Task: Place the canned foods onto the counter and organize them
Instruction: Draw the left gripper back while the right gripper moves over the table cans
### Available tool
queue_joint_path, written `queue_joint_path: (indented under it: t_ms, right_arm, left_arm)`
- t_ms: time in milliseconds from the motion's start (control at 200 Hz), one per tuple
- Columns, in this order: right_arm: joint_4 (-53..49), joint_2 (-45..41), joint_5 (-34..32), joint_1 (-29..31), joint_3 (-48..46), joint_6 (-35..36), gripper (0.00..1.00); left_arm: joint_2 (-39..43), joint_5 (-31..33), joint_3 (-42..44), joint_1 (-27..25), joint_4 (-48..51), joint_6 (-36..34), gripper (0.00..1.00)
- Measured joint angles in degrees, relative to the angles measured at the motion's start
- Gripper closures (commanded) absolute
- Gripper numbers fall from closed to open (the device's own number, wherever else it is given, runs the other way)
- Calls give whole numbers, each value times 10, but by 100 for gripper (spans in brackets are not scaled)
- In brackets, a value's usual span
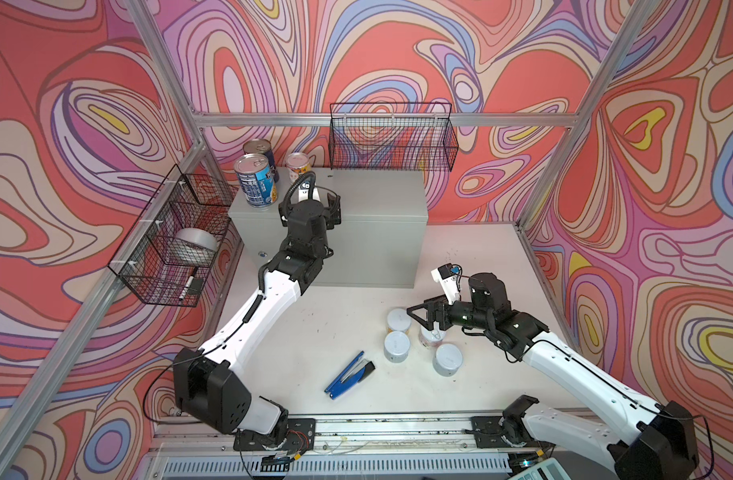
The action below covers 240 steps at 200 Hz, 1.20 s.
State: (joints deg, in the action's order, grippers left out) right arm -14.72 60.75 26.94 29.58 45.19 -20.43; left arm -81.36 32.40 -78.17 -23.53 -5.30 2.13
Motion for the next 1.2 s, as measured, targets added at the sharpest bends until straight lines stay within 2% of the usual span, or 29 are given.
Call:
queue_joint_path:
  t_ms: [230,481,736,1052,1202]
  right_arm:
    - [-3,21,-16,0,9,-3,11]
    - [-20,44,-26,0,24,-5,11]
    - [-41,59,-70,0,34,-25,11]
    - [-63,118,-138,0,71,-63,11]
    - [-87,152,-176,0,107,-61,11]
  left_arm:
    - [90,-30,90,-5,48,76,0]
    - [144,-108,107,-6,149,138,0]
    - [215,-190,203,-14,222,177,0]
    - [244,-244,272,-24,253,199,0]
    - [219,-256,253,-27,279,205,0]
